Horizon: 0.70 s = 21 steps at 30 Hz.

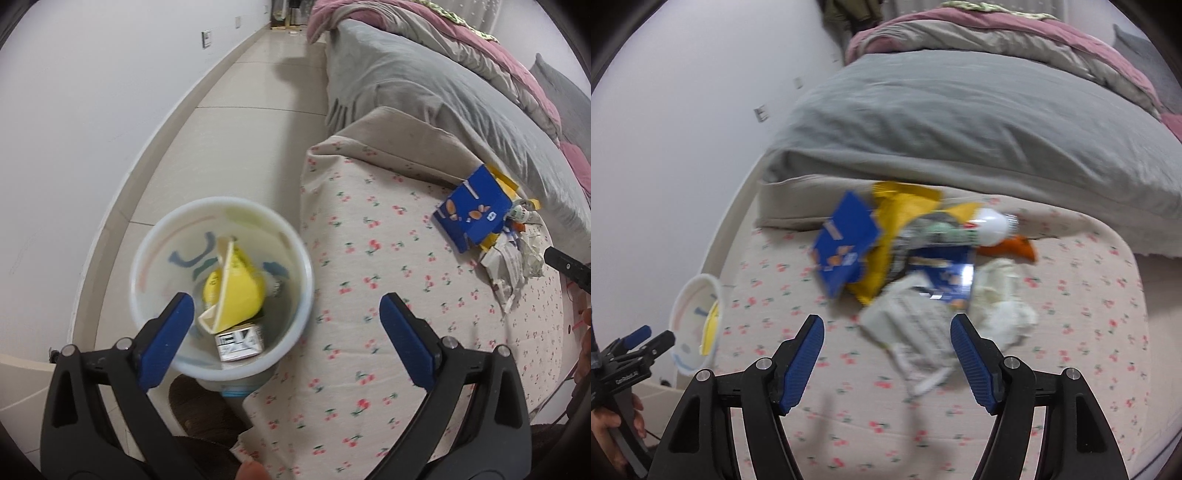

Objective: Collect trash
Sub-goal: 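Move both tools back over the trash on the bed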

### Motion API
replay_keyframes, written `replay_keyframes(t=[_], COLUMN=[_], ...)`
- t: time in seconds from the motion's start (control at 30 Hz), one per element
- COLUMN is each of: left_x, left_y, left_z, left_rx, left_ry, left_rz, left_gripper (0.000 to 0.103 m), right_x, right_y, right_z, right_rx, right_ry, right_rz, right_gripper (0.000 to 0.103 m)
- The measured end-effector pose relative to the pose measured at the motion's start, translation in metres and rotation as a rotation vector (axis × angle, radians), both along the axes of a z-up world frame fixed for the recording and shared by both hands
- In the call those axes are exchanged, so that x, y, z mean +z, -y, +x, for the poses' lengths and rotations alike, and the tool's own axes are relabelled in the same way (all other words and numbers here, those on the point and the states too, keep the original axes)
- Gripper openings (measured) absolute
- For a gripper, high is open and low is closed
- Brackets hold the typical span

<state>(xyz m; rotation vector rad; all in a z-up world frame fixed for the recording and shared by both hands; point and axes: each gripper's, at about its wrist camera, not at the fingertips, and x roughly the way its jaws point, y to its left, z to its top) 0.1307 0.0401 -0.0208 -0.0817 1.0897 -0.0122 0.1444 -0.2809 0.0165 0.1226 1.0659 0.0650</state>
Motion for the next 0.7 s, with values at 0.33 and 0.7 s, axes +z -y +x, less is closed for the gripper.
replay_keyframes(t=[0.33, 0.7], left_x=[-0.007, -0.024], left_y=[0.054, 0.12], left_z=[0.02, 0.06], left_rx=[-0.091, -0.287], left_ry=[-0.002, 0.051], left_rz=[0.018, 0.028], left_gripper=[0.1, 0.1], right_x=[-0.014, -0.048], right_y=[0.055, 0.078], right_z=[0.007, 0.022], right_rx=[-0.111, -0.169], right_ry=[-0.047, -0.13], right_rz=[-0.009, 0.03], right_gripper=[0.073, 0.072])
